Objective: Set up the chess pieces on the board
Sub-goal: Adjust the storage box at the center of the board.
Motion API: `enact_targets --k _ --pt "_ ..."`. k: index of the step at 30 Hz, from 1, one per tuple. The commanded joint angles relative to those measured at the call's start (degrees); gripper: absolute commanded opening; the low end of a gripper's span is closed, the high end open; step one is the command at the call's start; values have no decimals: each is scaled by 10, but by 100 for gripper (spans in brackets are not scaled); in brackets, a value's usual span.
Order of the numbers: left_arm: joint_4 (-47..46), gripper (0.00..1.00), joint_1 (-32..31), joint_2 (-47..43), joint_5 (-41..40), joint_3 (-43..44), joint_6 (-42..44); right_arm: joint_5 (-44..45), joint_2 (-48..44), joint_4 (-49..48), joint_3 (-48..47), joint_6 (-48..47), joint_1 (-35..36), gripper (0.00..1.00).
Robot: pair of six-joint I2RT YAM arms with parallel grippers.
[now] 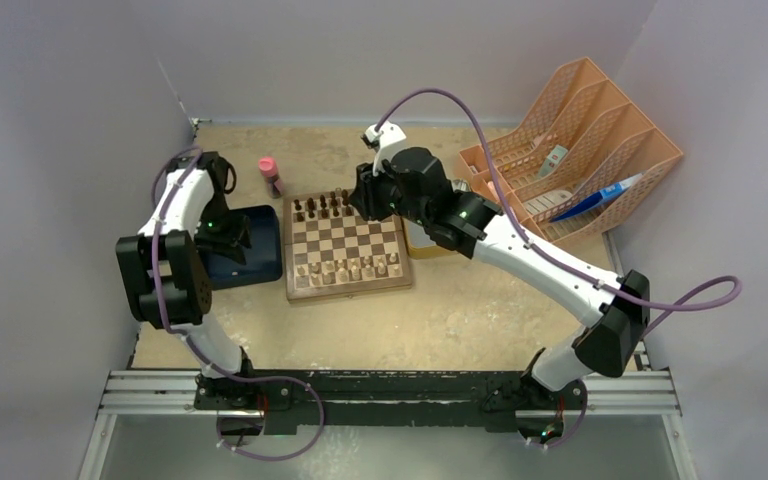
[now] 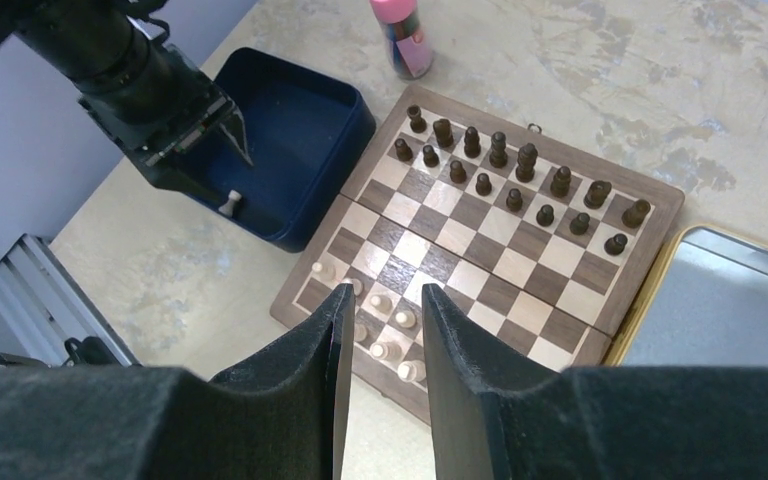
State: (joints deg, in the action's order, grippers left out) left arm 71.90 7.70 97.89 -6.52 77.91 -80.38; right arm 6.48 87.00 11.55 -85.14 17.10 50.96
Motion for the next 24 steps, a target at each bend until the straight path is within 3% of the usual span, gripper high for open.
enact_targets --k 1,6,14,19,24 --pt "117 45 27 6 -46 54 -49 2 -3 -3 -5 -11 2 33" --pt "88 45 43 -67 -24 -21 -97 -4 2 -17 -8 -28 2 33" --pt "59 49 59 -18 -26 -36 -75 -10 3 -24 -3 -43 2 33" --pt "11 45 59 -17 -27 -67 -70 -16 7 -20 0 -41 1 33" --pt "0 34 61 2 -17 -97 -70 -19 20 -15 -10 -39 2 33"
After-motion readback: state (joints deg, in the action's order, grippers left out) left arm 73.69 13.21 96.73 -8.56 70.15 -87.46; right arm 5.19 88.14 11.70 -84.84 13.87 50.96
